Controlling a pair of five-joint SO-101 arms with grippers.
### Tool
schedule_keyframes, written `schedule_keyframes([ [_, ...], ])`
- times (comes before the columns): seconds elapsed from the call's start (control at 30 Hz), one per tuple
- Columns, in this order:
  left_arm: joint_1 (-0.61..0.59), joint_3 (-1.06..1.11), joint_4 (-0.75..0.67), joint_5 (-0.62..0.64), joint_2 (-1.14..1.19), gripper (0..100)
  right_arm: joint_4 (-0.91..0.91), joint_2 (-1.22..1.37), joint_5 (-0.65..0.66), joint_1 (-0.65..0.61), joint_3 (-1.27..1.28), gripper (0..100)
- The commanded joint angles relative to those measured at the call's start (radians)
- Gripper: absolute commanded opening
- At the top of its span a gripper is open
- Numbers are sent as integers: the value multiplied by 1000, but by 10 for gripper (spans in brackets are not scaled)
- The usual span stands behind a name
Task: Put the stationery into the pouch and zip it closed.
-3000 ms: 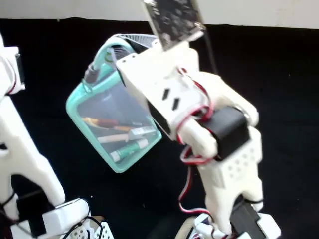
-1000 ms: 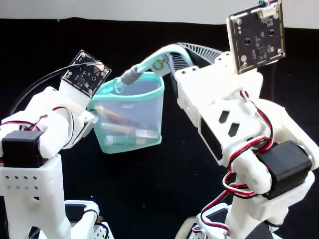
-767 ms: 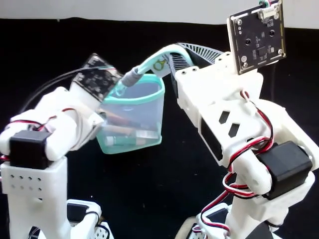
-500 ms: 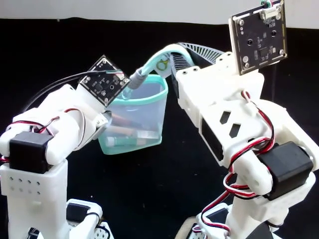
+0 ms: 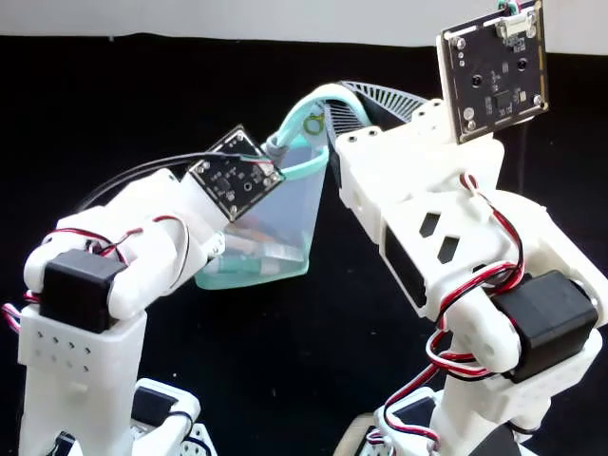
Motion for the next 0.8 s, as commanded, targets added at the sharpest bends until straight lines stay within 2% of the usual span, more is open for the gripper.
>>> schedule_keyframes([
  [0.0,10,-2,8,-9,2,7,18,-21,0,15,-27,5],
  [0.13,8,-2,21,-6,-2,7,54,-21,0,21,-27,5],
  [0.27,8,-4,83,-2,-2,7,39,-21,0,99,-31,5],
  [0.4,8,-4,115,71,-4,7,19,-21,0,166,-28,5],
  [0.6,8,2,129,100,-4,7,16,-21,6,173,-30,5],
  [0.77,8,56,135,100,-4,7,-79,-27,6,223,-30,5],
])
